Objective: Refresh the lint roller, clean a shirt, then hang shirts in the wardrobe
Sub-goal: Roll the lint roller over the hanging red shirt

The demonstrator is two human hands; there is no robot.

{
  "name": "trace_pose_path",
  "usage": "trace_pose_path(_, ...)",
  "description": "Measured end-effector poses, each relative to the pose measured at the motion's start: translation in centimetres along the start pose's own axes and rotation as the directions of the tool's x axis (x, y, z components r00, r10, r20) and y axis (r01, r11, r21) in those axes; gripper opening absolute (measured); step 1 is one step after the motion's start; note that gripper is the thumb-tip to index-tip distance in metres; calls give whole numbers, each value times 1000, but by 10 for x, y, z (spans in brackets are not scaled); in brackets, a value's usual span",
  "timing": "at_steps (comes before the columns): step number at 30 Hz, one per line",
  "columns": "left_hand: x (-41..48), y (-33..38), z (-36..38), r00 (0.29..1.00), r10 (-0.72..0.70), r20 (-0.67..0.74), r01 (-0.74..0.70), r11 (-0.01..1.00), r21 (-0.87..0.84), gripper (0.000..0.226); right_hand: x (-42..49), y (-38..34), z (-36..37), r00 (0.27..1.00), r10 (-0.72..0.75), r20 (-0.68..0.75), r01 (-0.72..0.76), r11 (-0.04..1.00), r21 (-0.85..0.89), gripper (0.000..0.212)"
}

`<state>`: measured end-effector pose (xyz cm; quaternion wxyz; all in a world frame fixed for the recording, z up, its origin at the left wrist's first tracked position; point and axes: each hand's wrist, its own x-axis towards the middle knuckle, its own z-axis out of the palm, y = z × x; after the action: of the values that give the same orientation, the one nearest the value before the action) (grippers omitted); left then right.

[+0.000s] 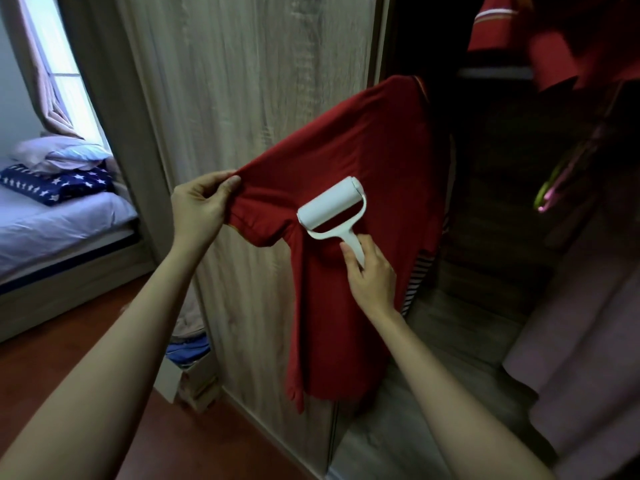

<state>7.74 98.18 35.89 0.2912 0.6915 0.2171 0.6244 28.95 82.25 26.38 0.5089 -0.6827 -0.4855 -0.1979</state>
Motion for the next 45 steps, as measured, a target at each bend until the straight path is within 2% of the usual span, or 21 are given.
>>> trace_pose_path(6, 2, -5, 3, 1000, -11, -15, 11, 1000, 15, 15, 35, -49, 5, 996, -86, -36, 87, 995, 38, 39)
trace_pose_path(9, 4, -6, 4, 1000, -29, -3, 29, 1000, 9, 16, 26, -36, 8, 997, -73, 9, 72, 997, 11, 39)
trace_pose_path(14, 4, -7, 4, 999, -44, -10, 43, 999, -31, 18, -29, 14, 9, 998, 43, 42, -40, 996, -75, 43)
trace_pose_path(18, 3, -9, 6, 999, -42, -17, 42, 998, -44, 20, -12, -6, 14, 993, 119, 17, -119, 993, 20, 46)
trace_pose_path(21, 4, -12, 9, 999, -42, -13, 41, 998, -39, 19, -18, -6, 22, 979, 193, 59, -197, 977, 76, 45)
trace_pose_path(24, 4, -14, 11, 999, -40, -2, 40, 999, -24, 17, -68, 20, 35, 943, 304, 134, -315, 947, 68, 34)
trace_pose_path(29, 8, -19, 10, 999, -42, 12, 42, 998, -41, 18, -139, 43, 51, 841, 505, 192, -530, 841, 106, 27)
trace_pose_path(35, 10, -22, 12, 999, -31, 21, 32, 998, -62, 17, -100, 17, 62, 869, 460, 183, -493, 836, 240, 18)
trace_pose_path(38, 7, -23, 15, 1000, -19, 9, 19, 997, -80, 11, -97, 21, 67, 867, 448, 219, -491, 842, 223, 20)
trace_pose_path(42, -1, -25, 19, 1000, -15, -22, 12, 993, -120, 7, -151, 39, 67, 818, 523, 238, -563, 812, 152, 22)
trace_pose_path(45, -4, -26, 19, 999, -19, -35, 15, 992, -125, 7, -129, 31, 66, 842, 492, 221, -532, 824, 195, 23)
